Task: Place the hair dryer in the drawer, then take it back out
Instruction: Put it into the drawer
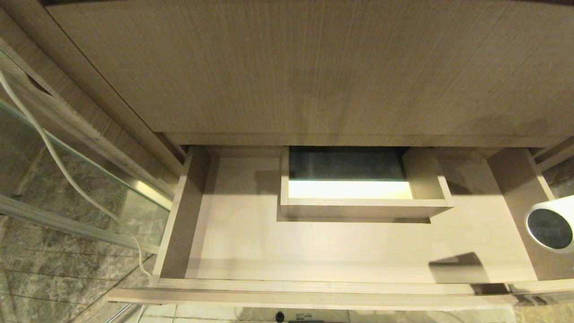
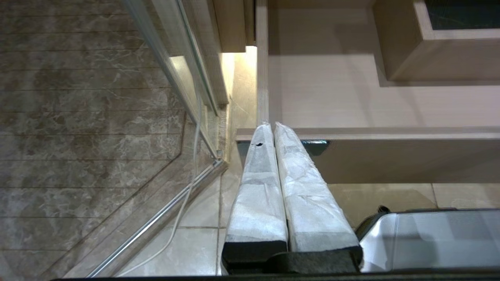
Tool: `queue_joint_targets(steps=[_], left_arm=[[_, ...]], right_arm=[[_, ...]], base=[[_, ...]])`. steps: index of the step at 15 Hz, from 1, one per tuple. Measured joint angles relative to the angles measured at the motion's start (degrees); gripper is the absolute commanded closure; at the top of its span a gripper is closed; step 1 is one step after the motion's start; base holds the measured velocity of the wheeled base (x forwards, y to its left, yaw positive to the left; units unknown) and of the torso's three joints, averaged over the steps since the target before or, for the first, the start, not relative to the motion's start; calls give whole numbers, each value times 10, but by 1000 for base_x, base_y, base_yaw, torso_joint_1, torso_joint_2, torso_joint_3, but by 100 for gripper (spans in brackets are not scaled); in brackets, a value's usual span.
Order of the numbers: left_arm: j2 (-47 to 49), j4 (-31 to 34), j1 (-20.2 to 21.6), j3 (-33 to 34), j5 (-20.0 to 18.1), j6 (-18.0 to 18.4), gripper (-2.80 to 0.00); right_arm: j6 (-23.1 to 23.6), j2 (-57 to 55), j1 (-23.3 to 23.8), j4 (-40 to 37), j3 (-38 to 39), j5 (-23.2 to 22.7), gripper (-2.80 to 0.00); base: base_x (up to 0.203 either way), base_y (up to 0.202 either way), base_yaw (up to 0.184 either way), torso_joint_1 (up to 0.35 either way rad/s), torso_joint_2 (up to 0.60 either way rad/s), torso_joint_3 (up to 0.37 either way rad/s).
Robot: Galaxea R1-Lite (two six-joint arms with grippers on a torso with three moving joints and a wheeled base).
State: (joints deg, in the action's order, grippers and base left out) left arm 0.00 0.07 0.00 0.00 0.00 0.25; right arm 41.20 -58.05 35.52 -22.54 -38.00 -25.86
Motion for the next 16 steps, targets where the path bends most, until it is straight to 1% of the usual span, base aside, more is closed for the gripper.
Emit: queue_joint_targets(steps=[4,7,9,11,12,14,16], left_arm=[[0,0,0,0,0,0,0],[0,0,0,0,0,0,0],[0,0,0,0,0,0,0],[0,0,0,0,0,0,0],[0,0,0,0,0,0,0],[0,0,0,0,0,0,0],[0,0,0,0,0,0,0]], right_arm=[[-2,-34,-1,-2,-7,2,0],[-6,-93,-1,-2,-18,1,0],[-12,-138,-1,-6,-40,1,0],[-30,-186,-3,-12,-79,1,0],[-46,-214,-9,-15,-109,2,0],[-77,-265,-25,-22,-164,2,0],[-89,-317,-43,-25,-213,4,0]], base=[[0,0,0,-2,17,9],[0,0,0,0,0,0],[0,0,0,0,0,0],[0,0,0,0,0,0],[0,0,0,0,0,0],[0,0,0,0,0,0],[0,0,0,0,0,0]])
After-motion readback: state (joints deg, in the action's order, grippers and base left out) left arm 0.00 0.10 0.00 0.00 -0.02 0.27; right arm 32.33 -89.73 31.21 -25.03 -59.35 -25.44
